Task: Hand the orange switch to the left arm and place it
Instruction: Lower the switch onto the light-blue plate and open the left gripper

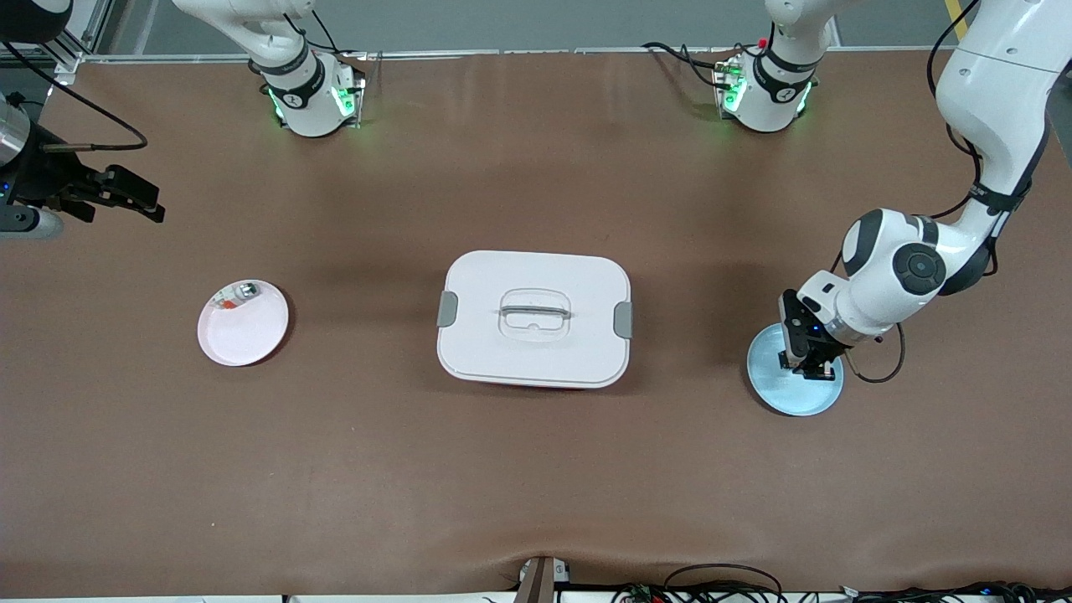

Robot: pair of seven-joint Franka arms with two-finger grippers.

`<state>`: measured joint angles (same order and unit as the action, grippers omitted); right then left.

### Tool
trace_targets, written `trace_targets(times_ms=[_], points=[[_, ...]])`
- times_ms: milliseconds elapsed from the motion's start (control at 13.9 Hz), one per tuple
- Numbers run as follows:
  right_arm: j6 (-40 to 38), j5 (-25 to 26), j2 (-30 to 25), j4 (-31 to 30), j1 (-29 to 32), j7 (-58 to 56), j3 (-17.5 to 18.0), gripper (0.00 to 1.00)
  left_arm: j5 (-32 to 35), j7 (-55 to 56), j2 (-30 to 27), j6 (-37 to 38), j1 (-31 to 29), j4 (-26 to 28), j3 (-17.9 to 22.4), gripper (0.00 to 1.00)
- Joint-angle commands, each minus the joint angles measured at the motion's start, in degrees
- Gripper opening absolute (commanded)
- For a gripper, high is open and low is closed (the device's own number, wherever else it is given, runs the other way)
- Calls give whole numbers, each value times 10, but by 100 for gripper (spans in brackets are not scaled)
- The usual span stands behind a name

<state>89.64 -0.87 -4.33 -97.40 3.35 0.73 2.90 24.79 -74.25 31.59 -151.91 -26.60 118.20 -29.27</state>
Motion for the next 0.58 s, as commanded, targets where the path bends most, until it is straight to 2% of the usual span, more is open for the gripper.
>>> trace_targets(times_ms=[0, 72, 144, 217, 505], points=[[-3, 8, -2, 5, 10, -6, 13, 100, 38, 0, 15, -28, -6, -2, -3, 8], [-1, 8, -2, 5, 8, -6, 13, 100, 45, 1, 20, -31, -7, -2, -3, 12], [0, 8, -2, 6, 3, -6, 12, 100, 46, 1, 22, -32, -9, -3, -3, 50], [0, 9, -2, 8, 6, -6, 11, 100, 46, 3, 23, -32, -10, -4, -3, 100], [-6, 9, -2, 31, 9, -5, 5, 100, 46, 5, 15, -31, -12, -10, -3, 100]])
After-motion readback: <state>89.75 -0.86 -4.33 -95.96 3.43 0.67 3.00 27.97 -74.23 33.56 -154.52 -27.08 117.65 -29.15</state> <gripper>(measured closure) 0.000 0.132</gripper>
